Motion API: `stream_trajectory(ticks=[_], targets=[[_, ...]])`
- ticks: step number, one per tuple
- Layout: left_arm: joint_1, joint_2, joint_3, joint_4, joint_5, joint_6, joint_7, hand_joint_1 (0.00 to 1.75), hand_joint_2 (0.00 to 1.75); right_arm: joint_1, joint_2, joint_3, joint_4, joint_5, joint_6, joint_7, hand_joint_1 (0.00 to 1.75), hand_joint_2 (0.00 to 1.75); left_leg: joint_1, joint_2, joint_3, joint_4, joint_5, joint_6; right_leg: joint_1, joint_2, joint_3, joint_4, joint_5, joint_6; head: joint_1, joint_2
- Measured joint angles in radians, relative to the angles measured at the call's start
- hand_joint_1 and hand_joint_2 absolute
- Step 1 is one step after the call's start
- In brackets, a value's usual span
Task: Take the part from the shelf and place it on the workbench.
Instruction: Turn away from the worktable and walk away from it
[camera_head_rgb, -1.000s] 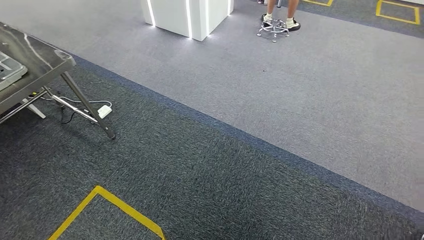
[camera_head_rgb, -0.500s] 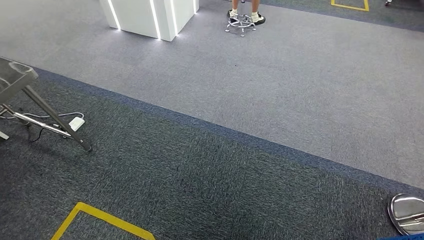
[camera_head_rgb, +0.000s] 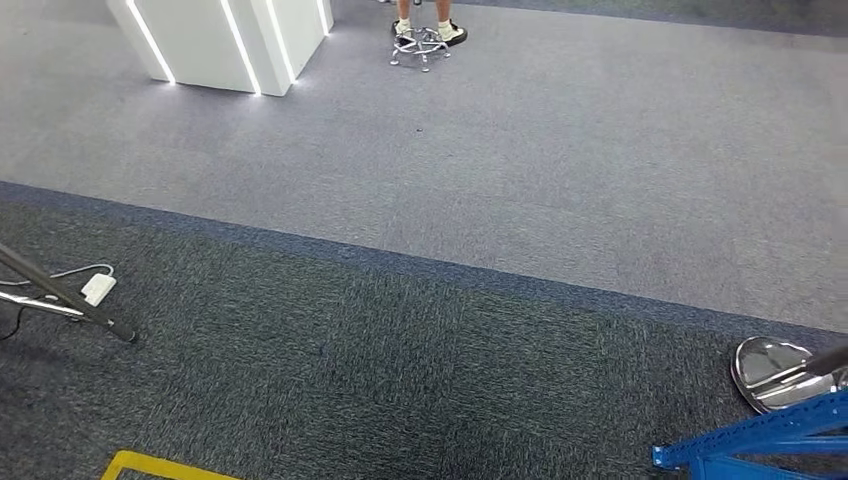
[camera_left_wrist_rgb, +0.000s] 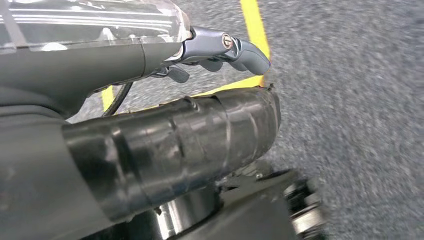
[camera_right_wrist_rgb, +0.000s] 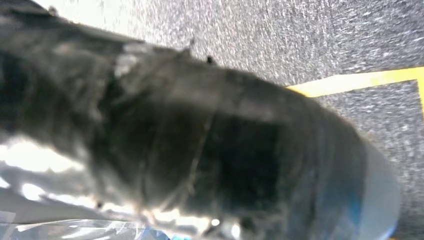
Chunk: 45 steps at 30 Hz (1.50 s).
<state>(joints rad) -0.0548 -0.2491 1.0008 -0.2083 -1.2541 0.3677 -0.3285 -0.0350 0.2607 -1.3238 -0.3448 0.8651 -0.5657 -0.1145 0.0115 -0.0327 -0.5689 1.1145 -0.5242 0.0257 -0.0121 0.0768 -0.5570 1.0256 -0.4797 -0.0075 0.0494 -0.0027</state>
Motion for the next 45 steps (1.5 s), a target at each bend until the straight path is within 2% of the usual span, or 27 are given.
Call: stream_trajectory(ticks=[2,4,5,7,9,10,11,12,14,16,18,20,22,24,26,27,28,31,33,35,37,38,39,41,42,43,45], targets=[[0.000,0.001,0.000,0.000,0.002,0.000,0.000,0.00,0.00,-0.002,0.000,0.000,0.002,0.001,0.001,0.000,0.00,0.00,-0.003,-0.032,0.031,-0.082,0.028,0.008,0.000,0.021,-0.004,0.002,0.001,0.007,0.000,0.000],[-0.002,0.001,0.001,0.000,0.004,0.000,0.000,0.00,0.00,0.000,0.001,0.000,0.004,0.005,0.001,0.000,0.00,0.00,-0.005,-0.023,0.035,-0.095,0.028,0.011,-0.003,0.040,-0.009,-0.001,0.005,0.021,0.000,0.000],[-0.003,0.000,0.001,0.000,0.004,0.000,0.000,0.00,0.00,0.002,0.000,0.000,0.004,0.007,0.001,0.000,0.00,0.00,-0.003,-0.011,0.039,-0.101,0.032,0.015,-0.003,0.037,-0.011,0.002,0.004,0.026,0.000,0.000],[-0.003,-0.001,0.001,0.000,0.005,0.000,0.000,0.00,0.00,0.003,0.000,0.000,0.006,0.010,0.002,0.000,0.00,0.00,0.001,0.013,0.044,-0.115,0.042,0.027,-0.001,-0.002,-0.033,0.046,-0.028,0.034,0.002,0.000],[0.000,-0.001,0.001,0.000,0.005,0.000,0.000,0.00,0.00,-0.001,-0.001,0.000,0.006,0.011,0.002,0.000,0.00,0.00,-0.001,0.039,0.043,-0.119,0.043,0.033,-0.002,-0.050,-0.089,0.162,-0.094,0.039,0.005,0.000],[0.001,-0.001,0.002,0.000,0.006,0.000,0.000,0.00,0.00,-0.002,-0.001,0.000,0.006,0.012,0.002,0.000,0.00,0.00,-0.002,0.053,0.043,-0.118,0.042,0.034,-0.003,-0.060,-0.119,0.224,-0.119,0.043,0.004,0.000],[0.002,-0.001,0.002,0.000,0.006,0.000,0.000,0.00,0.00,-0.002,-0.002,0.000,0.007,0.012,0.002,0.000,0.00,0.00,-0.002,0.066,0.043,-0.118,0.041,0.034,-0.005,-0.065,-0.137,0.261,-0.127,0.046,0.004,0.000],[0.002,-0.001,0.003,0.000,0.006,0.000,0.000,0.00,0.00,-0.001,-0.003,0.000,0.007,0.013,0.002,0.000,0.00,0.00,-0.003,0.078,0.044,-0.117,0.039,0.034,-0.007,-0.068,-0.136,0.262,-0.115,0.049,0.004,0.000],[0.001,-0.001,0.004,0.000,0.009,0.000,-0.001,0.00,0.00,0.000,-0.004,0.000,0.007,0.016,0.002,0.000,0.00,0.00,-0.003,0.099,0.049,-0.116,0.033,0.029,-0.009,-0.087,-0.079,0.157,-0.050,0.049,0.005,0.000],[0.000,-0.001,0.006,0.000,0.013,0.000,-0.002,0.00,0.00,-0.001,-0.005,0.000,0.008,0.023,0.002,0.000,0.00,0.00,-0.007,0.116,0.054,-0.112,0.025,0.019,-0.004,-0.123,-0.016,0.035,-0.006,0.040,0.004,0.000],[-0.002,0.000,0.011,0.000,0.018,0.000,-0.003,0.00,0.00,-0.004,-0.005,0.001,0.009,0.036,0.003,0.000,0.00,0.00,-0.011,0.132,0.058,-0.109,0.018,0.008,0.004,-0.133,-0.002,-0.002,-0.002,0.028,0.003,0.000],[-0.006,0.001,0.015,0.000,0.021,0.000,-0.004,0.00,0.00,-0.003,-0.005,0.002,0.012,0.047,0.002,0.000,0.00,0.00,-0.009,0.141,0.064,-0.108,0.013,-0.003,0.003,-0.114,-0.003,-0.006,0.001,0.016,0.003,0.000],[-0.008,0.001,0.018,0.000,0.023,-0.001,-0.005,0.00,0.00,-0.004,-0.005,0.003,0.016,0.053,0.002,0.002,0.00,0.00,-0.005,0.109,0.053,-0.071,-0.017,-0.013,-0.003,-0.098,-0.001,-0.012,0.006,0.003,0.003,0.000],[-0.006,0.003,0.022,0.000,0.024,-0.002,-0.007,0.00,0.00,-0.007,-0.006,0.003,0.019,0.055,0.002,0.004,0.00,0.00,-0.001,0.062,0.002,0.042,-0.081,-0.020,-0.004,-0.081,-0.002,-0.013,0.009,-0.004,0.003,0.000],[-0.004,0.004,0.024,0.000,0.024,-0.003,-0.007,0.00,0.00,-0.009,-0.006,0.003,0.022,0.056,0.002,0.005,0.00,0.00,0.000,0.046,-0.056,0.160,-0.122,-0.023,-0.003,-0.059,-0.004,-0.011,0.010,-0.006,0.002,0.000],[-0.003,0.005,0.025,0.000,0.024,-0.003,-0.007,0.00,0.00,-0.009,-0.006,0.003,0.023,0.057,0.002,0.005,0.00,0.00,0.000,0.043,-0.066,0.175,-0.114,-0.023,-0.003,-0.047,-0.005,-0.009,0.010,-0.006,0.002,0.000],[-0.002,0.006,0.025,0.000,0.024,-0.003,-0.007,0.00,0.00,-0.009,-0.006,0.003,0.024,0.057,0.002,0.005,0.00,0.00,0.001,0.041,-0.059,0.151,-0.086,-0.022,-0.004,-0.034,-0.004,-0.007,0.010,-0.006,0.002,0.000],[-0.001,0.008,0.026,0.000,0.024,-0.004,-0.008,0.00,0.00,-0.010,-0.005,0.004,0.028,0.060,0.001,0.006,0.00,0.00,0.003,-0.005,0.016,-0.035,0.012,-0.014,-0.003,0.003,-0.006,0.002,0.007,0.002,0.003,0.000],[-0.001,0.008,0.027,0.000,0.024,-0.005,-0.008,0.00,0.00,-0.010,-0.005,0.004,0.030,0.060,0.001,0.007,0.00,0.00,0.002,-0.027,0.034,-0.086,0.023,-0.008,-0.002,0.021,-0.011,0.004,0.008,0.014,0.003,0.000],[-0.003,0.009,0.027,0.000,0.024,-0.005,-0.009,0.00,0.00,-0.007,-0.005,0.004,0.031,0.060,0.000,0.007,0.00,0.00,0.001,-0.010,0.037,-0.094,0.029,0.003,-0.006,0.035,-0.015,0.001,0.012,0.028,0.003,0.000],[-0.004,0.009,0.027,0.000,0.024,-0.005,-0.009,0.00,0.00,-0.005,-0.005,0.004,0.032,0.060,0.000,0.007,0.00,0.00,0.003,0.013,0.042,-0.106,0.040,0.019,-0.005,0.007,-0.030,0.028,-0.008,0.037,0.005,0.000],[-0.003,0.009,0.027,0.000,0.024,-0.005,-0.009,0.00,0.00,-0.006,-0.006,0.004,0.032,0.061,0.000,0.007,0.00,0.00,0.004,0.025,0.042,-0.111,0.043,0.025,-0.004,-0.017,-0.048,0.069,-0.034,0.040,0.006,0.000],[-0.002,0.009,0.027,0.000,0.024,-0.006,-0.009,0.00,0.00,-0.007,-0.006,0.004,0.033,0.061,0.000,0.007,0.00,0.00,0.002,0.037,0.041,-0.112,0.044,0.028,-0.003,-0.042,-0.076,0.127,-0.068,0.042,0.006,0.000],[0.001,0.009,0.028,0.000,0.024,-0.006,-0.009,0.00,0.00,-0.009,-0.006,0.004,0.033,0.061,0.000,0.007,0.00,0.00,-0.001,0.064,0.038,-0.111,0.043,0.030,-0.004,-0.063,-0.133,0.246,-0.120,0.046,0.007,0.000],[0.002,0.010,0.028,0.000,0.024,-0.006,-0.009,0.00,0.00,-0.008,-0.006,0.004,0.033,0.061,0.000,0.007,0.00,0.00,-0.002,0.077,0.037,-0.110,0.042,0.031,-0.004,-0.067,-0.143,0.270,-0.122,0.047,0.006,0.000],[0.001,0.010,0.028,0.000,0.024,-0.006,-0.009,0.00,0.00,-0.008,-0.006,0.004,0.034,0.062,0.000,0.008,0.00,0.00,-0.003,0.088,0.038,-0.110,0.041,0.030,-0.004,-0.071,-0.132,0.255,-0.104,0.047,0.007,0.000],[0.000,0.010,0.028,0.000,0.024,-0.006,-0.009,0.00,0.00,-0.006,-0.006,0.004,0.034,0.064,0.000,0.008,0.00,0.00,-0.004,0.106,0.043,-0.109,0.037,0.027,-0.001,-0.097,-0.061,0.129,-0.041,0.040,0.007,0.000]])
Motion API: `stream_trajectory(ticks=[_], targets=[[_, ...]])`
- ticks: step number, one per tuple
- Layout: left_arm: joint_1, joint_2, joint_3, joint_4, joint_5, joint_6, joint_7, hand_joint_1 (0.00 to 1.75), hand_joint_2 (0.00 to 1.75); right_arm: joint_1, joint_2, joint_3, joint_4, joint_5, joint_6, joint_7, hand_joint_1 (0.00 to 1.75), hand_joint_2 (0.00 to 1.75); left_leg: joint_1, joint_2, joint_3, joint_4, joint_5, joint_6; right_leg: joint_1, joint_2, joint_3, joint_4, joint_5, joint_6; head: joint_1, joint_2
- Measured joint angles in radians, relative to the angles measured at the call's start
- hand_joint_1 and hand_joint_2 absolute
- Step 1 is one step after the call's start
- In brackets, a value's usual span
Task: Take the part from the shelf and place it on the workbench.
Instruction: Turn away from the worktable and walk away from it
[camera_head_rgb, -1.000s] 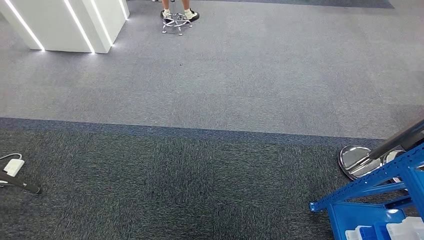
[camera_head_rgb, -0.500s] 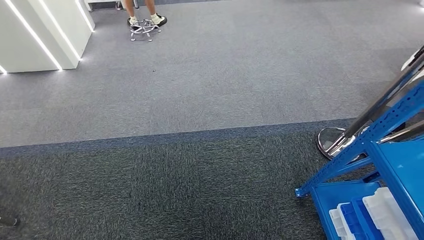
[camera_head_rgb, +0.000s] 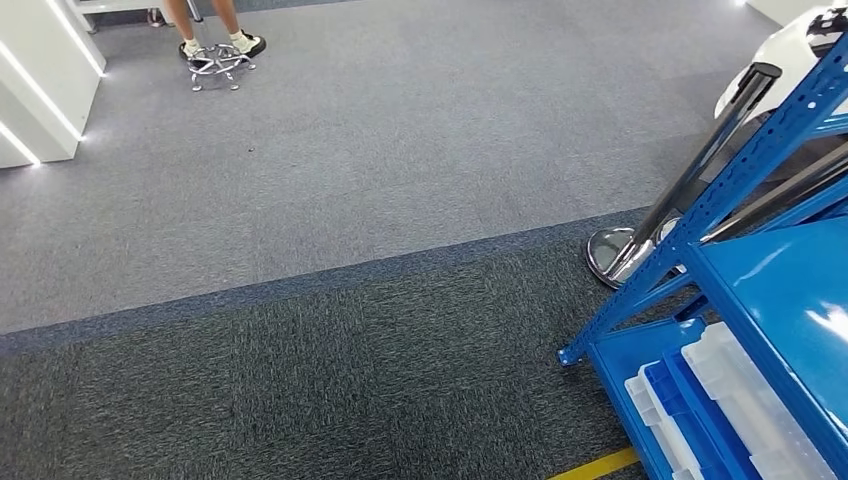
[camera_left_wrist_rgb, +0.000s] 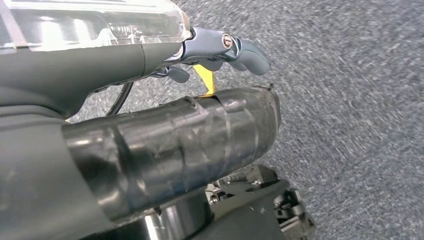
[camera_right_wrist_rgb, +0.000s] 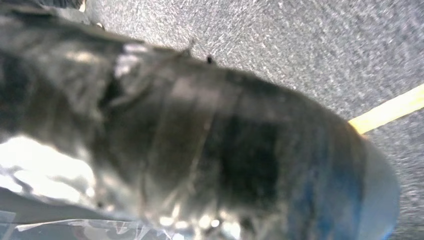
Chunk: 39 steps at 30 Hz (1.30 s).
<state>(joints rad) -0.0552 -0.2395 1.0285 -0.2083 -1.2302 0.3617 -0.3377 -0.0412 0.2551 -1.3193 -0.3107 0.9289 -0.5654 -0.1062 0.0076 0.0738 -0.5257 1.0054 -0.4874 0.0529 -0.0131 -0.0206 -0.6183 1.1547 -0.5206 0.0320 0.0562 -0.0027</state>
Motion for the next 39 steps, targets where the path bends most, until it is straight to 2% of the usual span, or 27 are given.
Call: stream_trajectory(ticks=[2,3,5,6,8,9,10,11,12,13,14,16,18,19,21,23,25,26,27,28,29,30,32,34,36,38,39], targets=[[-0.001,0.000,0.000,0.000,0.000,0.000,0.000,0.00,0.00,-0.002,0.000,0.001,0.000,0.003,0.000,0.002,0.00,0.00,-0.005,0.016,0.005,0.002,-0.006,-0.008,0.008,-0.033,0.059,-0.112,0.036,-0.013,0.000,0.000],[-0.001,0.000,0.000,0.000,0.000,0.000,0.000,0.00,0.00,-0.002,0.000,0.002,0.001,0.004,0.000,0.004,0.00,0.00,-0.007,0.023,0.007,0.003,-0.008,-0.013,0.012,-0.040,0.069,-0.135,0.039,-0.019,-0.001,0.000],[-0.004,0.000,0.000,0.000,-0.001,0.000,0.000,0.00,0.00,-0.003,0.000,0.003,0.003,0.005,0.000,0.009,0.00,0.00,-0.008,0.036,0.012,0.001,-0.010,-0.024,0.013,-0.023,0.065,-0.138,0.041,-0.029,-0.001,0.000],[-0.005,0.001,0.000,0.000,-0.001,-0.001,-0.001,0.00,0.00,-0.002,0.001,0.003,0.004,0.005,0.001,0.011,0.00,0.00,-0.007,0.028,0.013,0.005,-0.015,-0.030,0.010,-0.014,0.066,-0.141,0.044,-0.033,-0.001,0.000],[-0.006,0.002,0.000,0.000,-0.002,-0.001,-0.004,0.00,0.00,-0.004,0.002,0.004,0.007,0.006,0.003,0.013,0.00,0.00,-0.005,-0.015,-0.007,0.059,-0.055,-0.041,0.002,0.004,0.068,-0.149,0.051,-0.043,-0.002,0.000],[-0.005,0.002,0.000,0.000,-0.002,-0.001,-0.006,0.00,0.00,-0.006,0.002,0.004,0.008,0.006,0.005,0.013,0.00,0.00,-0.002,-0.041,-0.031,0.115,-0.088,-0.045,0.001,0.012,0.067,-0.151,0.053,-0.046,-0.003,0.000],[-0.004,0.003,0.000,0.000,-0.003,-0.001,-0.008,0.00,0.00,-0.007,0.002,0.004,0.009,0.006,0.007,0.013,0.00,0.00,-0.001,-0.055,-0.062,0.183,-0.123,-0.046,0.001,0.022,0.065,-0.150,0.054,-0.048,-0.004,0.000],[-0.002,0.004,0.000,0.000,-0.003,-0.001,-0.010,0.00,0.00,-0.008,0.002,0.004,0.011,0.007,0.010,0.013,0.00,0.00,0.000,-0.061,-0.090,0.242,-0.145,-0.048,0.001,0.033,0.064,-0.149,0.054,-0.048,-0.004,0.000],[-0.001,0.005,0.001,0.000,-0.003,-0.001,-0.011,0.00,0.00,-0.008,0.002,0.004,0.012,0.007,0.013,0.013,0.00,0.00,0.000,-0.063,-0.107,0.276,-0.150,-0.048,0.001,0.045,0.063,-0.148,0.055,-0.049,-0.004,0.000],[-0.001,0.007,0.001,0.000,-0.004,-0.001,-0.011,0.00,0.00,-0.008,0.002,0.004,0.014,0.008,0.016,0.013,0.00,0.00,0.001,-0.064,-0.108,0.273,-0.133,-0.048,0.001,0.057,0.063,-0.145,0.054,-0.048,-0.004,0.000],[-0.001,0.008,0.001,0.000,-0.005,-0.001,-0.012,0.00,0.00,-0.008,0.002,0.004,0.016,0.008,0.019,0.013,0.00,0.00,0.003,-0.069,-0.091,0.232,-0.099,-0.047,0.000,0.070,0.063,-0.142,0.054,-0.047,-0.004,0.000],[-0.001,0.010,0.001,0.000,-0.006,-0.001,-0.012,0.00,0.00,-0.010,0.002,0.004,0.019,0.008,0.021,0.011,0.00,0.00,0.006,-0.105,-0.036,0.101,-0.030,-0.043,0.000,0.095,0.060,-0.132,0.050,-0.042,-0.003,0.000],[-0.001,0.011,0.001,0.000,-0.007,-0.001,-0.013,0.00,0.00,-0.013,0.002,0.004,0.021,0.008,0.022,0.010,0.00,0.00,0.007,-0.138,-0.008,0.028,-0.010,-0.040,0.001,0.116,0.052,-0.125,0.049,-0.031,-0.003,0.000],[-0.001,0.011,0.001,0.000,-0.007,-0.001,-0.013,0.00,0.00,-0.013,0.002,0.004,0.022,0.008,0.022,0.009,0.00,0.00,0.005,-0.141,-0.007,0.022,-0.013,-0.037,0.000,0.125,0.048,-0.124,0.051,-0.025,-0.003,0.000],[-0.003,0.012,0.001,0.000,-0.008,-0.001,-0.013,0.00,0.00,-0.011,0.002,0.004,0.023,0.008,0.023,0.008,0.00,0.00,0.005,-0.120,-0.004,0.016,-0.007,-0.024,-0.004,0.134,0.042,-0.124,0.053,-0.013,-0.003,0.000],[-0.004,0.013,0.001,0.000,-0.008,-0.002,-0.014,0.00,0.00,-0.011,0.002,0.004,0.025,0.008,0.028,0.007,0.00,0.00,0.007,-0.096,0.000,0.005,0.001,-0.009,-0.003,0.097,0.023,-0.084,0.026,-0.004,-0.002,0.000],[-0.003,0.013,0.001,0.000,-0.008,-0.004,-0.016,0.00,0.00,-0.014,0.002,0.004,0.026,0.008,0.034,0.005,0.00,0.00,0.006,-0.071,-0.001,0.002,0.003,-0.002,-0.001,0.048,-0.031,0.028,-0.036,0.002,0.000,0.000],[-0.002,0.014,0.001,0.000,-0.008,-0.004,-0.016,0.00,0.00,-0.016,0.002,0.004,0.026,0.008,0.037,0.004,0.00,0.00,0.004,-0.057,-0.002,0.002,0.002,-0.001,-0.002,0.038,-0.062,0.092,-0.062,0.005,-0.001,0.000],[-0.002,0.014,0.001,0.000,-0.008,-0.005,-0.016,0.00,0.00,-0.016,0.002,0.004,0.027,0.008,0.038,0.002,0.00,0.00,0.003,-0.043,-0.002,0.002,0.001,0.000,-0.003,0.033,-0.082,0.133,-0.073,0.007,-0.001,0.000],[-0.002,0.014,0.001,0.000,-0.008,-0.005,-0.017,0.00,0.00,-0.016,0.002,0.004,0.028,0.008,0.038,0.001,0.00,0.00,0.001,-0.030,-0.002,0.003,0.000,0.000,-0.003,0.029,-0.084,0.140,-0.065,0.007,-0.001,0.000],[-0.003,0.014,0.001,0.000,-0.008,-0.006,-0.017,0.00,0.00,-0.015,0.002,0.004,0.028,0.007,0.039,0.000,0.00,0.00,0.001,-0.019,0.000,0.003,-0.002,-0.001,-0.002,0.024,-0.066,0.108,-0.039,0.005,-0.001,0.000],[-0.004,0.014,0.001,0.000,-0.008,-0.006,-0.017,0.00,0.00,-0.015,0.002,0.004,0.029,0.006,0.039,0.000,0.00,0.00,0.000,-0.009,0.003,0.003,-0.004,-0.002,-0.001,0.014,-0.031,0.044,-0.005,0.001,0.000,0.000],[-0.005,0.014,0.001,0.000,-0.008,-0.006,-0.017,0.00,0.00,-0.016,0.002,0.004,0.030,0.005,0.039,0.001,0.00,0.00,-0.004,0.008,0.009,0.004,-0.009,-0.009,0.008,-0.020,0.036,-0.084,0.041,-0.012,-0.001,0.000],[-0.006,0.014,0.001,0.000,-0.008,-0.006,-0.018,0.00,0.00,-0.018,0.002,0.004,0.031,0.005,0.039,0.002,0.00,0.00,-0.008,0.023,0.013,0.004,-0.014,-0.019,0.016,-0.031,0.054,-0.129,0.046,-0.023,-0.001,0.000],[-0.010,0.015,0.001,0.000,-0.008,-0.006,-0.019,0.00,0.00,-0.016,0.002,0.004,0.033,0.005,0.040,0.004,0.00,0.00,-0.008,0.031,0.018,0.002,-0.017,-0.030,0.014,-0.012,0.054,-0.134,0.051,-0.032,-0.002,0.000],[-0.012,0.015,0.001,0.000,-0.008,-0.006,-0.019,0.00,0.00,-0.016,0.003,0.004,0.035,0.005,0.041,0.006,0.00,0.00,-0.006,-0.001,0.010,0.033,-0.043,-0.041,0.006,0.005,0.058,-0.144,0.058,-0.043,-0.002,0.000],[-0.011,0.015,0.001,0.000,-0.008,-0.006,-0.019,0.00,0.00,-0.018,0.004,0.004,0.035,0.005,0.042,0.006,0.00,0.00,-0.004,-0.027,-0.009,0.077,-0.072,-0.046,0.001,0.013,0.060,-0.148,0.061,-0.048,-0.003,0.000]])
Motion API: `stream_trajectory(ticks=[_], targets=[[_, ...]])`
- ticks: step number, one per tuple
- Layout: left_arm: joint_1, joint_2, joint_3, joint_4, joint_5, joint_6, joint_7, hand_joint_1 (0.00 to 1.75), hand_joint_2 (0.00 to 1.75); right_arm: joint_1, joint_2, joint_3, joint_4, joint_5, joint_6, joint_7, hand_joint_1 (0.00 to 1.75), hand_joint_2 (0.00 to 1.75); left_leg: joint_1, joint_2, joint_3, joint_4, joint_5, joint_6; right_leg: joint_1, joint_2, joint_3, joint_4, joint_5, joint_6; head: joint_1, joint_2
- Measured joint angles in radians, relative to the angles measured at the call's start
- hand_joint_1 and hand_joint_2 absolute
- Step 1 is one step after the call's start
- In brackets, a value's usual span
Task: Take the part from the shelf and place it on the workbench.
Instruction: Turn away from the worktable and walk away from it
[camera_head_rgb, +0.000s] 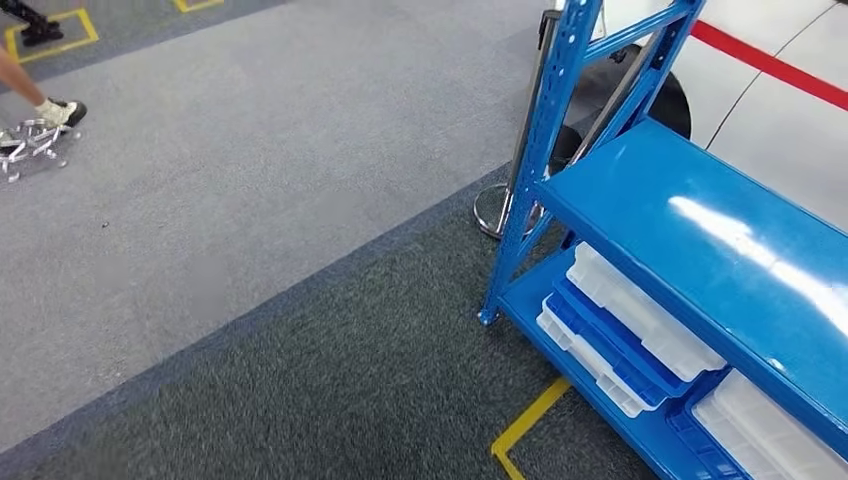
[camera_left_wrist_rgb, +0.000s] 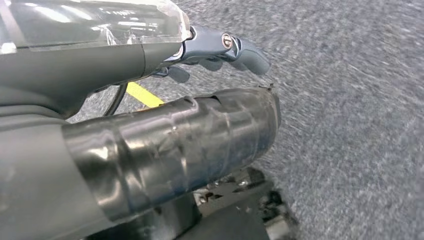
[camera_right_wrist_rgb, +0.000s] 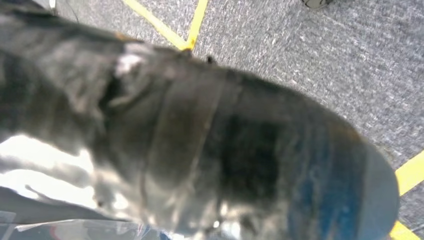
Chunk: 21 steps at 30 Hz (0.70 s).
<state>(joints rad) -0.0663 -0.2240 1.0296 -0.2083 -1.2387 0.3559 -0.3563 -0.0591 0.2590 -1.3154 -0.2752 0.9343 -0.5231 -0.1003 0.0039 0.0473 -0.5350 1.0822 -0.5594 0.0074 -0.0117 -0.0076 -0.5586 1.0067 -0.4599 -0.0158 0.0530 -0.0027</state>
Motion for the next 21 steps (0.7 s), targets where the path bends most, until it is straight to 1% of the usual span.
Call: stream_trajectory(ticks=[1,2,3,4,5,6,7,8,9,10,11,12,13,14,15,16,17,18,19,20,21], targets=[[0.001,0.000,0.000,0.000,0.000,0.000,0.000,0.00,0.00,-0.001,0.000,0.000,0.000,0.000,0.002,0.000,0.00,0.00,0.002,-0.022,-0.028,0.061,-0.033,-0.003,0.000,0.009,-0.002,0.000,0.001,-0.003,-0.001,0.000],[0.003,0.000,0.000,0.000,0.000,0.000,0.000,0.00,0.00,-0.002,0.000,0.000,0.001,0.000,0.003,0.000,0.00,0.00,0.003,-0.033,-0.059,0.127,-0.064,-0.005,0.000,0.018,-0.003,0.000,0.001,-0.004,-0.001,0.000],[0.005,0.000,0.000,0.000,0.000,0.000,0.001,0.00,0.00,-0.002,0.000,0.000,0.002,0.000,0.006,0.000,0.00,0.00,0.004,-0.036,-0.084,0.178,-0.080,-0.006,0.001,0.030,-0.004,0.001,0.001,-0.004,-0.001,0.000],[0.007,0.000,0.001,0.000,0.000,0.000,0.001,0.00,0.00,-0.002,0.000,0.000,0.002,0.000,0.007,0.000,0.00,0.00,0.005,-0.038,-0.094,0.196,-0.074,-0.007,0.000,0.042,-0.005,0.003,0.001,-0.004,-0.001,0.000],[0.008,0.001,0.001,0.000,0.000,0.000,0.002,0.00,0.00,-0.001,0.000,0.000,0.003,0.001,0.009,0.000,0.00,0.00,0.006,-0.039,-0.087,0.178,-0.050,-0.007,0.000,0.054,-0.005,0.005,0.001,-0.004,-0.001,0.000],[0.008,0.001,0.001,0.000,0.000,0.000,0.002,0.00,0.00,-0.001,0.000,0.000,0.003,0.001,0.009,0.000,0.00,0.00,0.007,-0.046,-0.064,0.124,-0.011,-0.006,-0.001,0.067,-0.004,0.009,0.000,-0.002,-0.001,0.000],[0.009,0.002,0.001,0.000,0.000,0.000,0.003,0.00,0.00,-0.001,0.000,0.000,0.004,0.001,0.010,0.000,0.00,0.00,0.010,-0.064,-0.036,0.057,0.024,-0.004,-0.001,0.078,-0.006,0.013,-0.002,0.000,-0.001,0.000],[0.009,0.002,0.001,0.000,0.000,0.000,0.003,0.00,0.00,-0.002,0.000,0.000,0.004,0.001,0.010,0.000,0.00,0.00,0.011,-0.084,-0.012,-0.002,0.046,-0.003,0.000,0.088,-0.008,0.020,-0.004,0.005,-0.001,0.000],[0.009,0.002,0.001,0.000,0.000,0.000,0.003,0.00,0.00,-0.004,0.000,0.000,0.004,0.001,0.010,0.000,0.00,0.00,0.012,-0.101,0.003,-0.040,0.057,-0.001,0.000,0.097,-0.012,0.024,-0.005,0.010,0.000,0.000],[0.008,0.002,0.001,0.000,0.000,0.000,0.003,0.00,0.00,-0.004,0.000,0.000,0.004,0.001,0.010,0.000,0.00,0.00,0.011,-0.110,0.009,-0.056,0.056,0.002,0.000,0.106,-0.016,0.025,-0.004,0.016,0.000,0.000],[0.007,0.002,0.001,0.000,0.000,0.000,0.003,0.00,0.00,-0.003,0.000,0.000,0.004,0.001,0.010,0.000,0.00,0.00,0.009,-0.106,0.010,-0.059,0.056,0.006,0.000,0.115,-0.019,0.025,-0.003,0.023,0.000,0.000],[0.006,0.002,0.001,0.000,0.000,-0.001,0.003,0.00,0.00,-0.001,0.000,0.000,0.004,0.001,0.010,0.000,0.00,0.00,0.009,-0.096,0.012,-0.062,0.059,0.012,-0.002,0.121,-0.020,0.024,-0.001,0.030,0.000,0.000],[0.005,0.002,0.001,0.000,0.000,-0.002,0.003,0.00,0.00,0.000,0.000,0.000,0.004,0.001,0.010,0.000,0.00,0.00,0.010,-0.085,0.014,-0.067,0.062,0.020,-0.002,0.114,-0.023,0.028,-0.004,0.035,0.000,0.000],[0.005,0.002,0.001,0.000,0.000,-0.002,0.003,0.00,0.00,0.001,0.000,0.000,0.004,0.001,0.010,0.000,0.00,0.00,0.011,-0.074,0.017,-0.071,0.066,0.028,-0.002,0.095,-0.033,0.047,-0.017,0.039,0.001,0.000],[0.005,0.002,0.001,0.000,0.000,-0.003,0.002,0.00,0.00,0.000,0.000,0.000,0.005,0.001,0.010,0.000,0.00,0.00,0.013,-0.062,0.017,-0.076,0.069,0.034,-0.001,0.070,-0.051,0.087,-0.041,0.042,0.001,0.000],[0.006,0.002,0.001,0.000,0.000,-0.004,0.002,0.00,0.00,-0.001,0.000,0.000,0.005,0.001,0.010,0.000,0.00,0.00,0.011,-0.049,0.017,-0.077,0.070,0.038,-0.001,0.044,-0.079,0.144,-0.073,0.045,0.002,0.000],[0.007,0.002,0.001,0.000,0.000,-0.004,0.002,0.00,0.00,-0.002,0.000,0.000,0.006,0.001,0.010,0.000,0.00,0.00,0.010,-0.035,0.017,-0.077,0.069,0.040,-0.002,0.029,-0.113,0.211,-0.105,0.048,0.002,0.000],[0.009,0.002,0.001,0.000,0.000,-0.004,0.002,0.00,0.00,-0.003,0.000,0.000,0.006,0.001,0.010,0.000,0.00,0.00,0.008,-0.021,0.017,-0.077,0.068,0.041,-0.003,0.022,-0.140,0.267,-0.124,0.051,0.002,0.000],[0.009,0.002,0.001,0.000,0.000,-0.004,0.002,0.00,0.00,-0.003,0.000,0.000,0.006,0.001,0.010,0.000,0.00,0.00,0.007,-0.007,0.017,-0.076,0.066,0.041,-0.004,0.018,-0.153,0.292,-0.125,0.052,0.002,0.000],[0.009,0.003,0.001,0.000,0.000,-0.004,0.002,0.00,0.00,-0.002,0.000,0.000,0.006,0.001,0.010,0.000,0.00,0.00,0.006,0.004,0.019,-0.076,0.064,0.041,-0.004,0.014,-0.147,0.281,-0.107,0.052,0.002,0.000],[0.008,0.003,0.001,0.000,0.000,-0.004,0.002,0.00,0.00,-0.001,0.000,0.000,0.006,0.001,0.010,0.000,0.00,0.00,0.006,0.015,0.023,-0.076,0.061,0.039,-0.004,0.006,-0.121,0.230,-0.074,0.049,0.002,0.000]])
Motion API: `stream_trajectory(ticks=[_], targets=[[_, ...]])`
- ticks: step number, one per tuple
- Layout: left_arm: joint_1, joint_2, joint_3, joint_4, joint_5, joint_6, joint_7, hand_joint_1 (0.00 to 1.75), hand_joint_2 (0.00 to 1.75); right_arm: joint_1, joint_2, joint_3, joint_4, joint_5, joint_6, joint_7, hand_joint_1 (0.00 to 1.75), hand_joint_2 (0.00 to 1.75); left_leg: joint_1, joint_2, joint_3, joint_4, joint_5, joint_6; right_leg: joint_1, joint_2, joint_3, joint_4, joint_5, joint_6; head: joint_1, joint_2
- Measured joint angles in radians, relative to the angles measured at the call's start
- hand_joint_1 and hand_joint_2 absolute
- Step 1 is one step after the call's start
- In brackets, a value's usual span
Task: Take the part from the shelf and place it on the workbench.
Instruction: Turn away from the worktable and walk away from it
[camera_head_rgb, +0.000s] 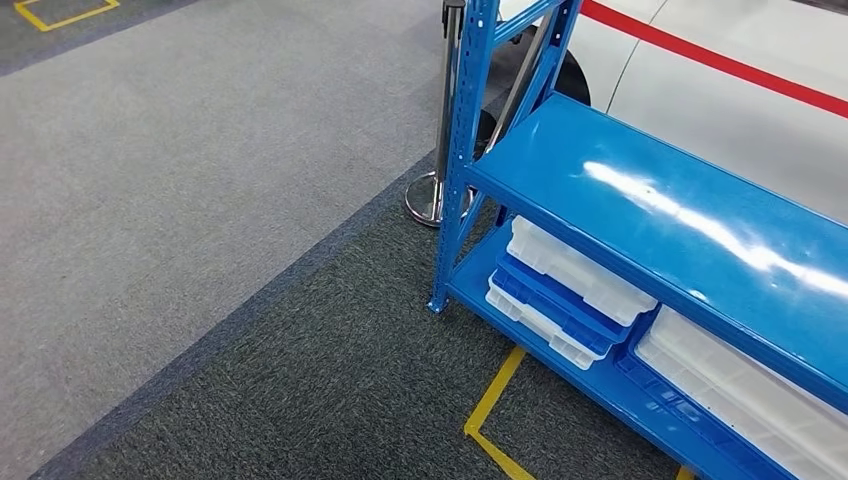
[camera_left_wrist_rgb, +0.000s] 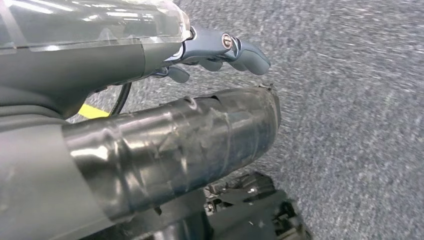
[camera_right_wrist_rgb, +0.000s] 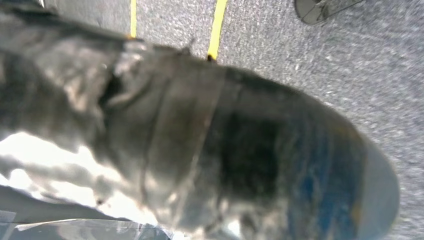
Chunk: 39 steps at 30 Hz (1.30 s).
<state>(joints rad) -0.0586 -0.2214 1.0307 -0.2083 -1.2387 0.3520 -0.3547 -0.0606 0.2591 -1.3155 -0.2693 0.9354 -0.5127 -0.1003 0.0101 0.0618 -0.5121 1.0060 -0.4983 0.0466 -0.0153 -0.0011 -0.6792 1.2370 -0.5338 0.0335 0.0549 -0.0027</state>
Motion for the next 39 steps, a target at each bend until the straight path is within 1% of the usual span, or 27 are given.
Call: stream_trajectory(ticks=[1,3,4,6,7,9,11,12,13,14,15,17,18,20,22,24,26,27,28,29,30,31,32,34,35,37,39], targets=[[-0.001,0.000,0.000,0.000,0.000,0.000,0.000,0.00,0.00,0.001,0.000,0.000,0.000,0.000,0.000,0.000,0.00,0.00,0.000,0.009,0.005,0.000,-0.003,-0.003,0.002,-0.019,0.037,-0.072,0.034,-0.005,0.000,0.000],[-0.001,0.000,0.000,0.000,0.000,0.000,0.000,0.00,0.00,-0.001,0.000,0.000,0.000,0.000,0.000,0.000,0.00,0.00,-0.005,0.026,0.011,0.001,-0.011,-0.012,0.013,-0.056,0.094,-0.183,0.070,-0.018,0.000,0.000],[-0.001,0.000,0.000,0.000,0.000,0.000,0.000,0.00,0.00,-0.002,0.000,0.000,0.000,0.000,0.000,0.000,0.00,0.00,-0.007,0.033,0.012,0.001,-0.015,-0.018,0.017,-0.064,0.103,-0.204,0.071,-0.025,0.000,0.000],[-0.005,0.000,0.000,0.000,0.000,0.000,0.000,0.00,0.00,-0.002,0.000,0.000,0.000,0.000,0.000,0.000,0.00,0.00,-0.009,0.049,0.020,-0.002,-0.019,-0.027,0.019,-0.047,0.102,-0.208,0.070,-0.035,0.000,0.000],[-0.006,0.000,0.000,0.000,0.000,0.000,0.000,0.00,0.00,-0.001,0.000,0.000,0.000,0.000,0.000,0.000,0.00,0.00,-0.009,0.043,0.023,0.001,-0.024,-0.033,0.016,-0.038,0.103,-0.212,0.072,-0.040,0.000,0.000],[-0.008,0.000,0.000,0.000,0.000,0.000,-0.001,0.00,0.00,-0.002,0.000,0.000,0.001,0.000,0.000,0.000,0.00,0.00,-0.006,0.001,0.007,0.049,-0.060,-0.042,0.008,-0.020,0.105,-0.220,0.078,-0.052,-0.001,0.000],[-0.005,0.000,0.000,0.000,0.000,-0.001,-0.001,0.00,0.00,-0.004,0.000,0.000,0.001,0.000,0.000,0.000,0.00,0.00,-0.003,-0.042,-0.052,0.173,-0.126,-0.046,0.008,-0.001,0.103,-0.220,0.080,-0.059,-0.001,0.000],[-0.003,0.000,0.000,0.000,0.000,-0.001,-0.001,0.00,0.00,-0.004,0.000,0.000,0.001,0.000,0.000,0.000,0.00,0.00,-0.002,-0.049,-0.085,0.238,-0.150,-0.047,0.008,0.011,0.101,-0.219,0.080,-0.061,-0.001,0.000],[-0.001,0.000,0.000,0.000,0.000,-0.001,-0.001,0.00,0.00,-0.004,0.000,0.000,0.001,0.000,0.000,0.000,0.00,0.00,-0.001,-0.052,-0.109,0.281,-0.157,-0.048,0.009,0.023,0.100,-0.217,0.080,-0.061,-0.002,0.000],[0.001,0.000,0.000,0.000,0.000,-0.001,-0.001,0.00,0.00,-0.003,0.000,0.000,0.001,0.000,0.000,0.000,0.00,0.00,0.000,-0.053,-0.116,0.287,-0.142,-0.049,0.009,0.037,0.100,-0.215,0.080,-0.061,-0.002,0.000],[0.001,0.001,0.000,0.000,0.000,-0.001,0.000,0.00,0.00,-0.003,0.000,0.000,0.002,0.000,0.000,0.000,0.00,0.00,0.001,-0.055,-0.105,0.251,-0.109,-0.049,0.008,0.050,0.101,-0.212,0.079,-0.060,-0.002,0.000],[0.001,0.002,0.000,0.000,0.000,-0.001,0.000,0.00,0.00,-0.003,0.000,0.000,0.003,0.000,0.002,0.000,0.00,0.00,0.006,-0.084,-0.054,0.121,-0.032,-0.046,0.007,0.074,0.100,-0.206,0.077,-0.056,-0.001,0.000],[0.001,0.002,0.000,0.000,0.000,-0.001,-0.001,0.00,0.00,-0.004,0.000,0.000,0.003,0.000,0.004,0.000,0.00,0.00,0.007,-0.103,-0.033,0.067,-0.012,-0.045,0.008,0.085,0.098,-0.202,0.076,-0.052,-0.001,0.000],[-0.001,0.002,0.000,0.000,0.000,-0.001,-0.001,0.00,0.00,-0.004,0.000,0.000,0.003,0.000,0.009,0.000,0.00,0.00,0.007,-0.123,-0.020,0.025,-0.006,-0.040,0.009,0.101,0.090,-0.198,0.078,-0.040,-0.001,0.000],[-0.003,0.002,0.000,0.000,0.000,-0.001,-0.002,0.00,0.00,-0.001,0.000,0.000,0.003,0.001,0.015,0.000,0.00,0.00,0.005,-0.108,-0.017,0.017,0.000,-0.029,0.006,0.115,0.085,-0.199,0.082,-0.026,-0.001,0.000],[-0.003,0.002,0.000,0.000,0.000,-0.001,-0.002,0.00,0.00,0.001,0.000,0.000,0.004,0.001,0.019,0.000,0.00,0.00,0.007,-0.086,-0.013,0.007,0.009,-0.015,0.005,0.087,0.071,-0.170,0.062,-0.016,0.000,0.000],[-0.002,0.002,0.000,0.000,0.000,-0.001,-0.002,0.00,0.00,-0.001,0.000,0.000,0.005,0.001,0.021,0.000,0.00,0.00,0.007,-0.062,-0.013,0.001,0.013,-0.006,0.005,0.035,0.023,-0.070,0.003,-0.008,0.001,0.000],[0.000,0.002,0.000,0.000,0.000,-0.001,-0.002,0.00,0.00,-0.002,0.000,0.000,0.006,0.001,0.022,0.000,0.00,0.00,0.005,-0.048,-0.015,0.001,0.013,-0.005,0.003,0.021,-0.008,-0.006,-0.027,-0.004,0.000,0.000],[0.001,0.002,0.000,0.000,0.000,-0.001,-0.002,0.00,0.00,-0.003,0.000,0.000,0.006,0.001,0.022,0.000,0.00,0.00,0.004,-0.034,-0.016,0.002,0.012,-0.005,0.001,0.015,-0.032,0.044,-0.045,-0.001,0.000,0.000],[0.001,0.002,0.000,0.000,0.000,-0.001,-0.002,0.00,0.00,-0.002,-0.001,0.000,0.006,0.001,0.022,0.000,0.00,0.00,0.004,-0.021,-0.016,0.002,0.011,-0.005,0.000,0.011,-0.040,0.064,-0.045,0.001,0.000,0.000],[0.001,0.002,0.000,0.000,0.000,-0.001,-0.002,0.00,0.00,-0.002,-0.001,0.000,0.006,0.001,0.023,0.000,0.00,0.00,0.003,-0.009,-0.015,0.002,0.009,-0.007,-0.001,0.006,-0.028,0.045,-0.026,0.001,0.000,0.000],[0.000,0.002,0.000,0.000,0.000,-0.001,-0.002,0.00,0.00,-0.001,-0.001,0.000,0.006,0.001,0.023,0.000,0.00,0.00,0.003,0.001,-0.012,0.002,0.008,-0.009,-0.001,-0.002,0.003,-0.010,0.006,-0.001,0.000,0.000],[-0.001,0.002,0.000,0.000,0.000,-0.001,-0.002,0.00,0.00,-0.001,-0.001,0.000,0.006,0.002,0.023,0.000,0.00,0.00,0.003,0.010,-0.009,0.002,0.005,-0.012,0.001,-0.022,0.042,-0.083,0.034,-0.005,0.001,0.000],[-0.002,0.002,0.000,0.000,0.000,-0.001,-0.002,0.00,0.00,-0.003,-0.002,0.000,0.006,0.002,0.023,0.000,0.00,0.00,-0.002,0.027,-0.005,0.003,-0.001,-0.023,0.008,-0.050,0.097,-0.187,0.065,-0.018,0.000,0.000],[-0.002,0.002,0.000,0.000,0.000,-0.001,-0.002,0.00,0.00,-0.004,-0.002,0.000,0.006,0.002,0.023,0.000,0.00,0.00,-0.004,0.034,-0.003,0.002,-0.004,-0.029,0.012,-0.055,0.103,-0.203,0.064,-0.025,0.000,0.000],[-0.004,0.002,0.000,0.000,0.000,-0.001,-0.002,0.00,0.00,-0.004,-0.002,0.000,0.006,0.002,0.023,0.000,0.00,0.00,-0.006,0.047,0.006,-0.001,-0.009,-0.040,0.014,-0.037,0.103,-0.204,0.063,-0.037,-0.001,0.000],[-0.006,0.003,0.000,0.000,-0.002,-0.001,-0.002,0.00,0.00,-0.002,-0.001,0.000,0.006,0.003,0.024,0.003,0.00,0.00,-0.003,0.024,0.007,0.017,-0.027,-0.051,0.009,-0.022,0.106,-0.210,0.066,-0.047,-0.001,0.000]])
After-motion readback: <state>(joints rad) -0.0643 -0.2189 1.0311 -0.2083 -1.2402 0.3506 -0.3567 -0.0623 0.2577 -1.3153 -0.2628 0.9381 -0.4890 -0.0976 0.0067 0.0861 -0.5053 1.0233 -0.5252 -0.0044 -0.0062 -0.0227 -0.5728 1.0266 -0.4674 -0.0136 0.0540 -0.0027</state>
